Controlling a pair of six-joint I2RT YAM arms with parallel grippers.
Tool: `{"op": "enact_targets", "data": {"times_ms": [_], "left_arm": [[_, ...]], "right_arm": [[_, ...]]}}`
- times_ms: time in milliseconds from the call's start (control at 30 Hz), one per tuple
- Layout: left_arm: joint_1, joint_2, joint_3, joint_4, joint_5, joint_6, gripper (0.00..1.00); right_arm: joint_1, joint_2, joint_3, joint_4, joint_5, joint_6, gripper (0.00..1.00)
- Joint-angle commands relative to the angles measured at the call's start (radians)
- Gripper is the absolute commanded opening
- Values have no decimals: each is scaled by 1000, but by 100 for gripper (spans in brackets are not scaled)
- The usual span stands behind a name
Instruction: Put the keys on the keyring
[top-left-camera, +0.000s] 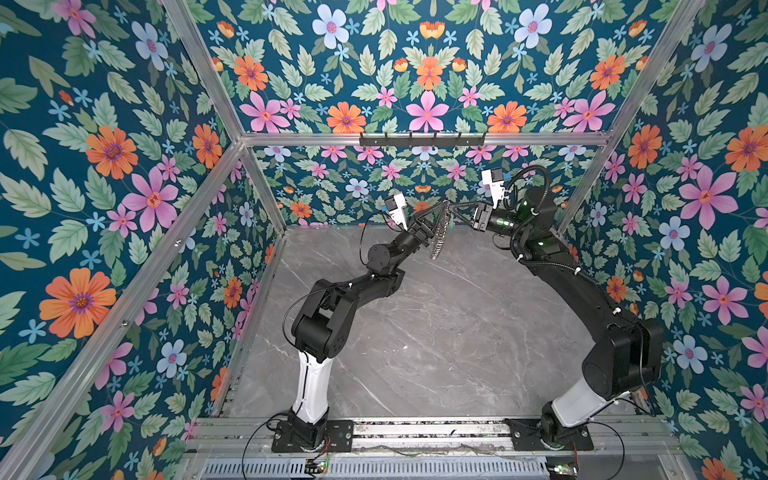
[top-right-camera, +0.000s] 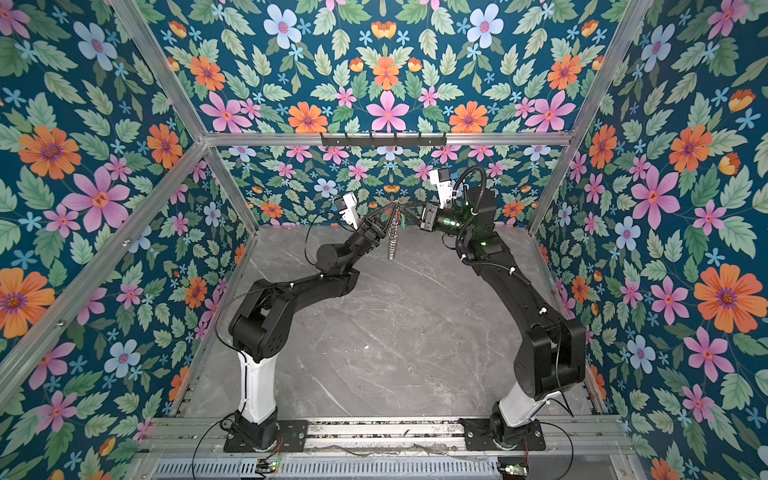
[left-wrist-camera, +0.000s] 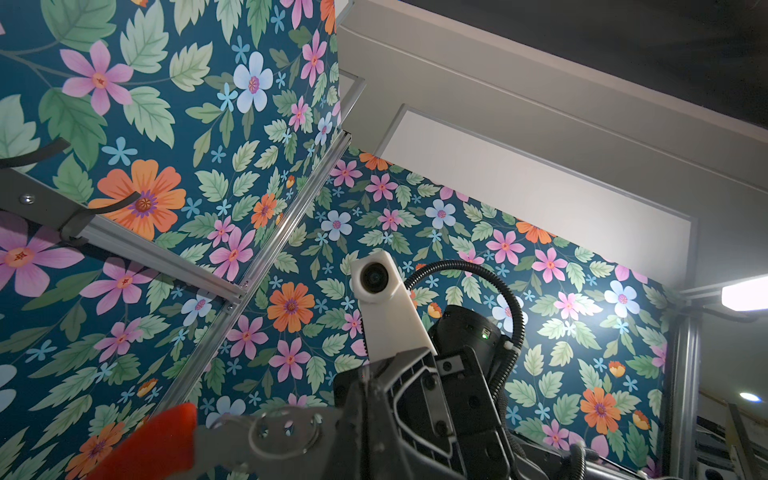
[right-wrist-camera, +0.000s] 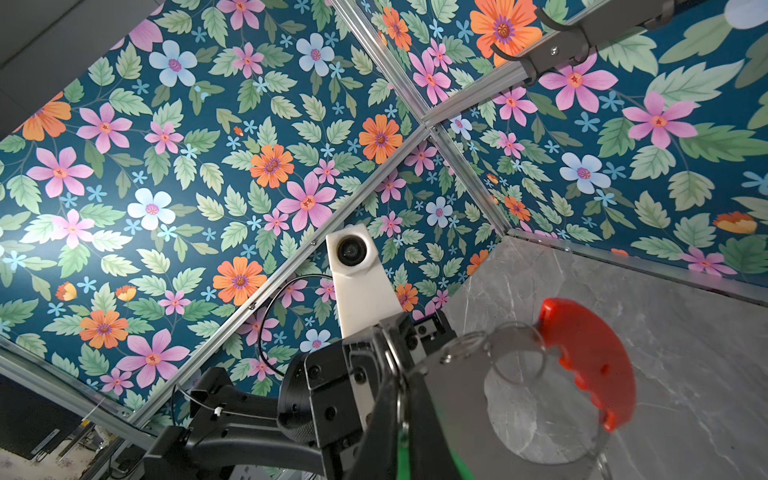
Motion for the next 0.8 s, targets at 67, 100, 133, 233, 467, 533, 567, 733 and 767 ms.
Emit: {"op": "enact_targets", "data": {"times_ms": [67, 100, 133, 233, 467, 533, 567, 733, 767], "left_arm": [[0, 16, 24, 69, -15, -33, 0], [-1, 18, 24, 69, -15, -36, 0], [0, 20, 23, 69, -16, -37, 0], [-1, 25, 18, 69, -18, -40, 0], [0, 30, 0, 69, -25, -36, 0], [0, 30, 0, 68, -25, -36, 0], [1, 30, 1, 68, -25, -36, 0], [-1, 31, 2, 68, -28, -39, 0], [-1, 32, 4, 68, -27, -40, 0]], "right_arm": [[1, -4, -6, 67, -16, 32, 6], [1, -4, -6, 69, -16, 32, 6], [0, -3, -6, 72, -14, 32, 6], [1, 0, -1, 78, -13, 35, 6], [0, 18, 17, 58, -13, 30, 13], [1, 20, 18, 58, -13, 30, 14], [0, 21, 18, 58, -13, 30, 14], [2, 22, 25, 58, -14, 34, 14], [2, 23, 26, 58, -16, 35, 14]]}}
